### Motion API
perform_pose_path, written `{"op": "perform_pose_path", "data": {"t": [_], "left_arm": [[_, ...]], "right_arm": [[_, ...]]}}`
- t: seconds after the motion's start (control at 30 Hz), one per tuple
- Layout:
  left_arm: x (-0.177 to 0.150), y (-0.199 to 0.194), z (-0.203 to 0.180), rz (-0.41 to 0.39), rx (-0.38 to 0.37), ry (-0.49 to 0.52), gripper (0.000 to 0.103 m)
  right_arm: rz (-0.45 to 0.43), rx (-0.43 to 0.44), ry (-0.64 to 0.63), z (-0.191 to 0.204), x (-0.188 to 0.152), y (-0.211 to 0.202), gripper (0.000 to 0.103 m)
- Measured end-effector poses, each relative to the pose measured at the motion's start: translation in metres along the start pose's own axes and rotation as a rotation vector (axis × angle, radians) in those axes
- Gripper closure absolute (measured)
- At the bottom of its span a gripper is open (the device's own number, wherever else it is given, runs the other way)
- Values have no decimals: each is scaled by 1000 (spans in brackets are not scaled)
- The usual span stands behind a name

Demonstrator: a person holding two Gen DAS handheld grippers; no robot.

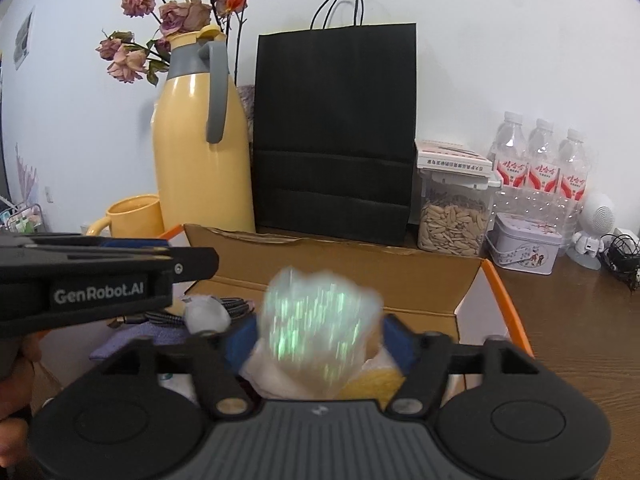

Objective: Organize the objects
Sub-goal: 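Carry the iridescent bag toward the box with the right tool while the left tool carries the white cap, then open both tools over the box, releasing the iridescent bag and white cap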

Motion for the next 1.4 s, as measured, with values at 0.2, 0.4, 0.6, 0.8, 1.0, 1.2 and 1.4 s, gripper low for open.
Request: {"op": "perform_pose_path", "data": {"t": [0.2,0.4,0.6,0.8,1.0,1.2,1.4], "left_arm": [[5,-6,2,-64,51,7,0],[9,-12,3,-104,73,5,0],[11,-18,3,-119,79,-11,0],[11,-31,3,-154,70,-19,0],[9,-52,11,-189,61,-54,0],[-4,-73,16,-177,58,-36,0],[-24,-99,25,-156,68,-23,0]], "right_arm": [[-1,-12,20,-6,0,0,3],[-8,-12,30,-7,0,-3,2],[-19,-11,26,-7,1,-8,1],[-37,-24,15,-10,0,-19,0],[-55,-33,-12,-11,-5,-41,0],[-71,-55,-25,-17,-21,-74,0],[-44,-64,-43,-19,-48,-101,0]]}}
Point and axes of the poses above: each gripper's, at about its wrist camera, not at the fingertips, and y roughly the way its jaws point, z to its left, x to its top, the point moved 7 cm from there along y, roughly the way its jaws point, and after that the axes turned 2 degrees about -z, right-handed, at the moved point
